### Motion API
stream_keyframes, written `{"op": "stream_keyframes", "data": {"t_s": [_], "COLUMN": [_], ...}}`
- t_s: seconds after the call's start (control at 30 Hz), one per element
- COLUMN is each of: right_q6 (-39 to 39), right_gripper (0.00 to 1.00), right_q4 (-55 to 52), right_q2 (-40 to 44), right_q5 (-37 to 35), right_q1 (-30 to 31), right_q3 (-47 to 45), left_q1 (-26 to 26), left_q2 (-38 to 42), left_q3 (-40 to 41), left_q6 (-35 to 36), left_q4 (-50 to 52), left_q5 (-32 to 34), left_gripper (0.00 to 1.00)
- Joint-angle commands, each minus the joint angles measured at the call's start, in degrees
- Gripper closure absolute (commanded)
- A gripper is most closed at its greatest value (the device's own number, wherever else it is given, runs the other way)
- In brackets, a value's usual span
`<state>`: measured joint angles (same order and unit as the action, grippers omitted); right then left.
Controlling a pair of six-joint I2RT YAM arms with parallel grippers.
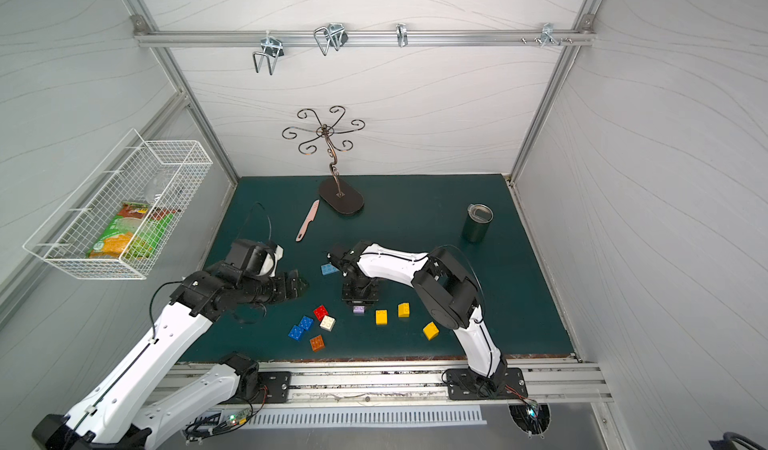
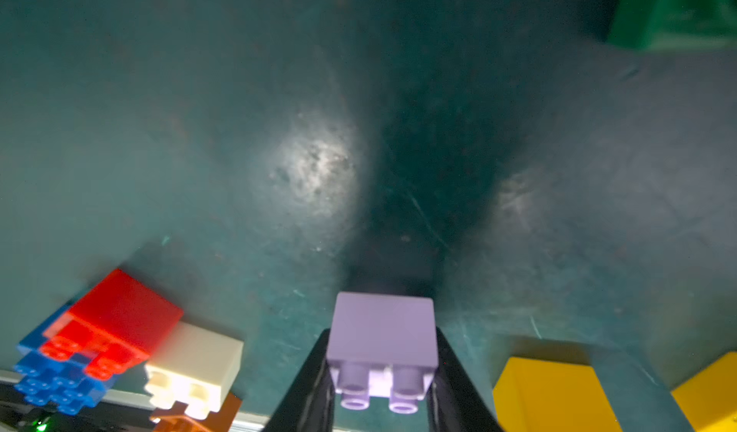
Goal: Assemble the number 1 with lego
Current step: Move the lego brick at the center of the board, then pick up the lego brick from the center of the board.
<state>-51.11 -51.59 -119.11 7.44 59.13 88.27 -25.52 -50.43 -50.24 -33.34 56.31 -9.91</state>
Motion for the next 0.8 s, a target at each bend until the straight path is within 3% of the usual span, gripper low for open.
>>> {"op": "stream_keyframes", "data": {"t_s": [0.0,0.1,0.37,0.53,0.77], "right_q6": [1.37,1.44,2.07,2.55,2.61], "right_gripper": [0.51,0.40,0.36,0.36,0.25], "right_q4": [-2.12,-2.57,-5.51,-4.89,5.10], "right_q2": [0.93,3.74,15.50,27.97,45.58], "right_q5": [-0.87,-1.36,-6.93,-13.46,-15.41], "right_q1": [0.29,-0.06,-1.21,-3.80,-12.14], "right_q3": [0.92,1.12,-2.36,-9.85,-23.99], "left_q1": [-6.00,-9.77,-19.70,-26.34,-28.09], "left_q2": [1.31,0.97,-0.22,-6.10,-10.99], "left_q3": [1.34,2.32,4.32,5.59,7.91], "left_q6": [-7.28,-10.61,-18.29,-24.20,-33.26], "left_q4": [-0.53,0.40,1.61,2.04,1.90], "left_q5": [3.41,4.85,11.51,14.42,12.53], "left_gripper": [0.11,0.13,0.14,0.17,0.28]}}
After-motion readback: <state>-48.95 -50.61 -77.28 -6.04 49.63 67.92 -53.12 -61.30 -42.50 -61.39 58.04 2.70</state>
